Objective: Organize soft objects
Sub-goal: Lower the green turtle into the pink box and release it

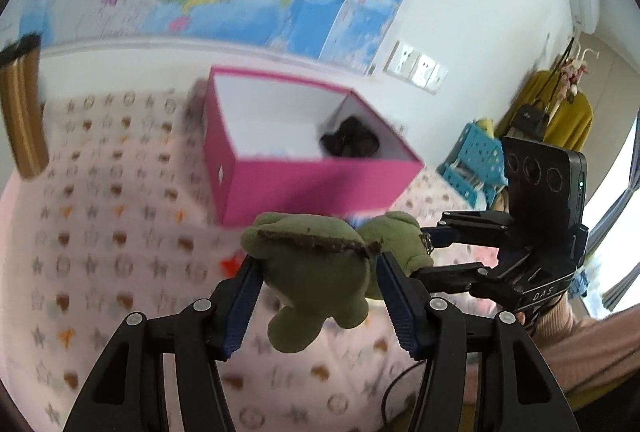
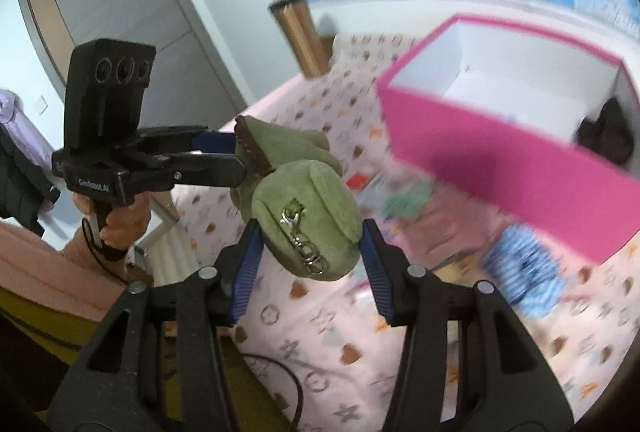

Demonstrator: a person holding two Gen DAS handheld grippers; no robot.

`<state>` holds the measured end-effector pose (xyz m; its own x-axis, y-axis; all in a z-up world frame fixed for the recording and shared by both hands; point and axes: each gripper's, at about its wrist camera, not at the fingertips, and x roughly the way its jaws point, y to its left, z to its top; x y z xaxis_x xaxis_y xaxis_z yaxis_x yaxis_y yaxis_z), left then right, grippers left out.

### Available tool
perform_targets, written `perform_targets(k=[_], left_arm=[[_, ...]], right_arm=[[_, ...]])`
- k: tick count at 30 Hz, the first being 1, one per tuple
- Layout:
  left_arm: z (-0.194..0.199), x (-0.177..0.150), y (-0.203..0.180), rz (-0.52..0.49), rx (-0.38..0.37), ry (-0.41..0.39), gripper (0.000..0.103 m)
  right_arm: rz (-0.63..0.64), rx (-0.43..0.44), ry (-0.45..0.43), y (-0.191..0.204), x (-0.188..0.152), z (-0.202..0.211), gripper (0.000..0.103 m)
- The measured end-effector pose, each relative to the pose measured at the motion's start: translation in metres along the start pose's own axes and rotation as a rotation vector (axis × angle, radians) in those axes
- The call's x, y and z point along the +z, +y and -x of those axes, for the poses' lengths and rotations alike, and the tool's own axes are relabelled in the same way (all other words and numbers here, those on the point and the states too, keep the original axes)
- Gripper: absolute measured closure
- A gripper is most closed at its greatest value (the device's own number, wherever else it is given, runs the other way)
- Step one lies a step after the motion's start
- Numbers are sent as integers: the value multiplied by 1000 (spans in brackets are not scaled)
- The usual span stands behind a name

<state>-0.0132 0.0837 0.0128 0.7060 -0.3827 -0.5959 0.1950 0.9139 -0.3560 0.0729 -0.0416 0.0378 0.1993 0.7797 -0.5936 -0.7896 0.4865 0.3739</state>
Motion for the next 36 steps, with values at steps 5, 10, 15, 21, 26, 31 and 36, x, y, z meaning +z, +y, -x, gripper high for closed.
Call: perform_targets(k=[5,10,15,21,26,31,36], left_arm=[[-16,39,-9,-31,7,-37,44],[-41,72,-16,-66,56,-40,44],[-65,103,-5,-29,60,-35,44],[-100,133,14,8,94,2,44],[-122,145,26,31,117,31,44],[-141,154,34,46,143,57,44],[-160,159,40,59,169,80,44]], right_arm=[[9,-55,-87,-19,26,22,52],[11,-105,-144,-44,55,33,52],[-20,-121,-157,-73,82,27,52],[-47,-151,-135,-112,105,9,52],[-70,-161,-108,-136,117,-5,52],[-89,-170,-82,-156,124,-17,52],[-107,-185,-57,-172,129,-28,52]])
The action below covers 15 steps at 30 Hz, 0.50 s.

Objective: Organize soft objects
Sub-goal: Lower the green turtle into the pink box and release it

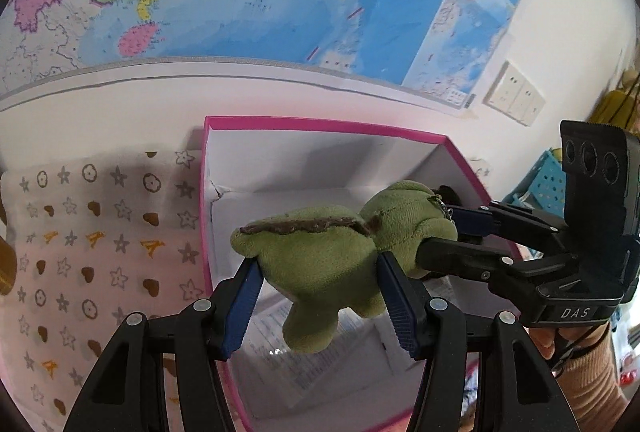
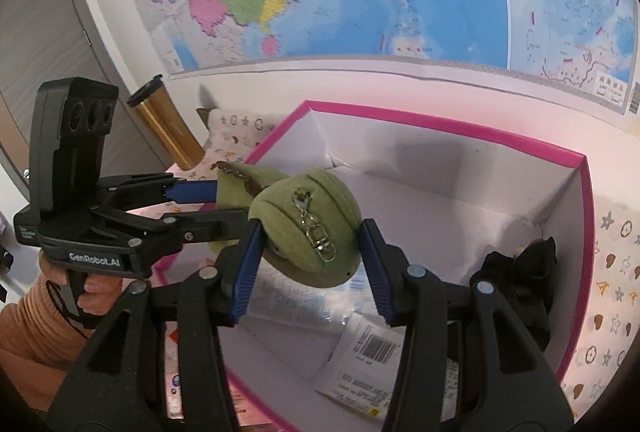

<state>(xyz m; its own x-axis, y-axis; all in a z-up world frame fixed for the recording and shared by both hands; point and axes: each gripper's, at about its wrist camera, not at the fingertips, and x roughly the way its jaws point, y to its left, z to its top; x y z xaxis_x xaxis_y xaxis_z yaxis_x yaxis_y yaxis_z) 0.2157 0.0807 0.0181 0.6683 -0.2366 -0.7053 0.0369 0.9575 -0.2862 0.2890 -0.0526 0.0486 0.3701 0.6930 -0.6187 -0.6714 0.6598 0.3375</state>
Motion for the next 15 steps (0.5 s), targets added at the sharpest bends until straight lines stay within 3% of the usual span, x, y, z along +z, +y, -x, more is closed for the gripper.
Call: perform_targets(k=[15], left_arm=[[-33,17,3,-3,34,53,46]], right_arm=[[-16,-104,127,-11,25,-42,58]])
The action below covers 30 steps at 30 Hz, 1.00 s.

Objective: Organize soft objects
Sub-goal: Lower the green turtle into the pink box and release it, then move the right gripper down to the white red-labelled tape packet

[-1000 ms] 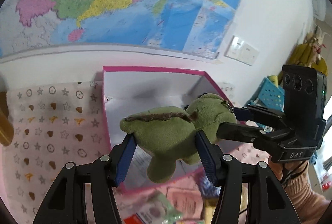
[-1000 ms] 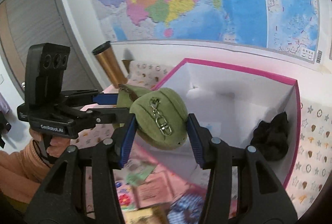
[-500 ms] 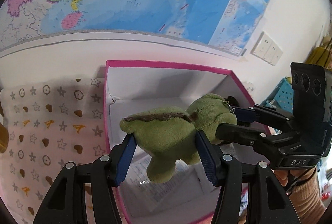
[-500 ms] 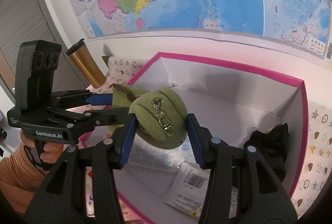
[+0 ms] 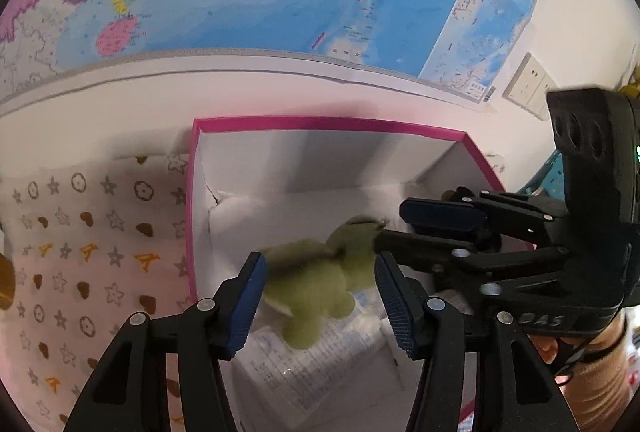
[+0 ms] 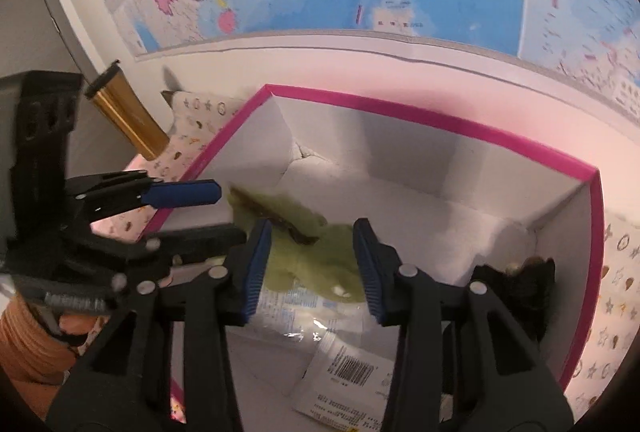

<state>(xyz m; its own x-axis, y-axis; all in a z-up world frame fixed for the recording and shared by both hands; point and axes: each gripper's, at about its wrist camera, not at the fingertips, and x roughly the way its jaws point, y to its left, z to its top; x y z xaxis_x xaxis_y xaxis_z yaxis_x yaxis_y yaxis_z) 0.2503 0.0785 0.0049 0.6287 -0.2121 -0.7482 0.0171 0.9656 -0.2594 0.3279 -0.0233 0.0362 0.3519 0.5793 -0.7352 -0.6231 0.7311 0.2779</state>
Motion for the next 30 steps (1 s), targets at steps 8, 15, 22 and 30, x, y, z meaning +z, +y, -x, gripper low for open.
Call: perform_targets(k=[8,15,22,30], left_arm=[[3,-4,0,-9,47,-18,47],[14,-15,2,-10,34,-42,46],[50,-36,-4,-37,-23,-116,42],[96,-70,-19,-101,-71,-188,37]], right_arm=[[-32,-52,62,-8,-3,-9,58],[-89,-41,83,-22,-7,-8,58],[-66,46,15,-1,-22,23,57],[-20,123,-121,25,-54,86,53]])
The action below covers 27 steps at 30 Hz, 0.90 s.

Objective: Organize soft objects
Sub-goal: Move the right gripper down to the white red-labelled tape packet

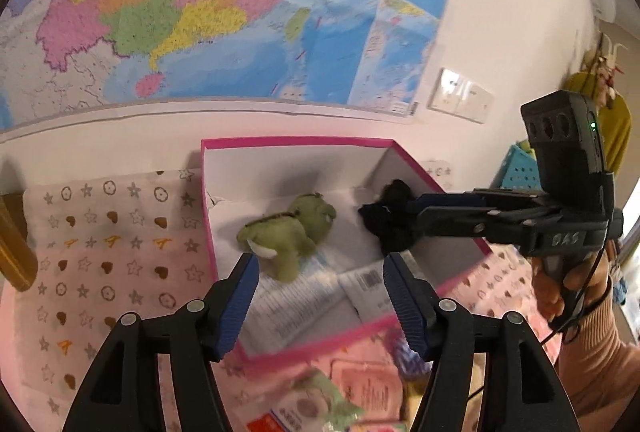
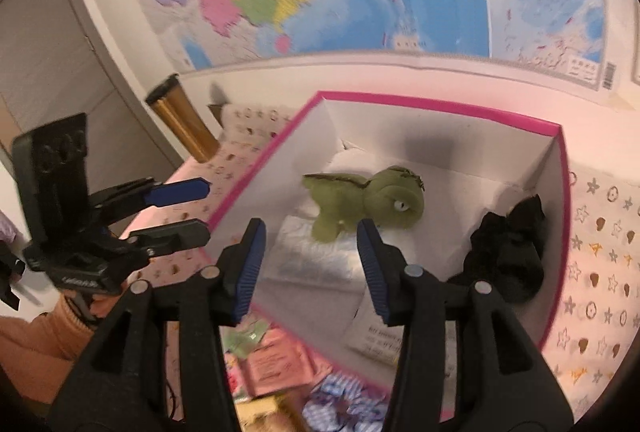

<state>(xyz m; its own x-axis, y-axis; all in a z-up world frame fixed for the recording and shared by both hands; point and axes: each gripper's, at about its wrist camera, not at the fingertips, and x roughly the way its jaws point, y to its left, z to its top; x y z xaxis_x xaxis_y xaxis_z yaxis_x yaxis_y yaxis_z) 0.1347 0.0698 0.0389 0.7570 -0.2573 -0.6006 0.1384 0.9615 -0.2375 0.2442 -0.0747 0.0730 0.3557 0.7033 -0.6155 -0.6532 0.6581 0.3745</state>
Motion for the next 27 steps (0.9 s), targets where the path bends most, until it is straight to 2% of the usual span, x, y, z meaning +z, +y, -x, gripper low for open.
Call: perform_targets(k=[7,11,19,24,27], left_arm=[[29,-36,-7,-17,5,-13,33],[32,-60,-2,7,23,19,31],[11,-119,32,155,49,176,31],[0,-138,44,215,36,228,31],[-5,-144,47,246,-2,247,31]], right_arm=[[46,68,-29,30,-38,39,53],[55,119,4,45,-61,35,52],[33,126,158,61,-106,-29,52],[-23,133,208,58,-111,-68,52],[-65,114,226,50,-110,-86,52]])
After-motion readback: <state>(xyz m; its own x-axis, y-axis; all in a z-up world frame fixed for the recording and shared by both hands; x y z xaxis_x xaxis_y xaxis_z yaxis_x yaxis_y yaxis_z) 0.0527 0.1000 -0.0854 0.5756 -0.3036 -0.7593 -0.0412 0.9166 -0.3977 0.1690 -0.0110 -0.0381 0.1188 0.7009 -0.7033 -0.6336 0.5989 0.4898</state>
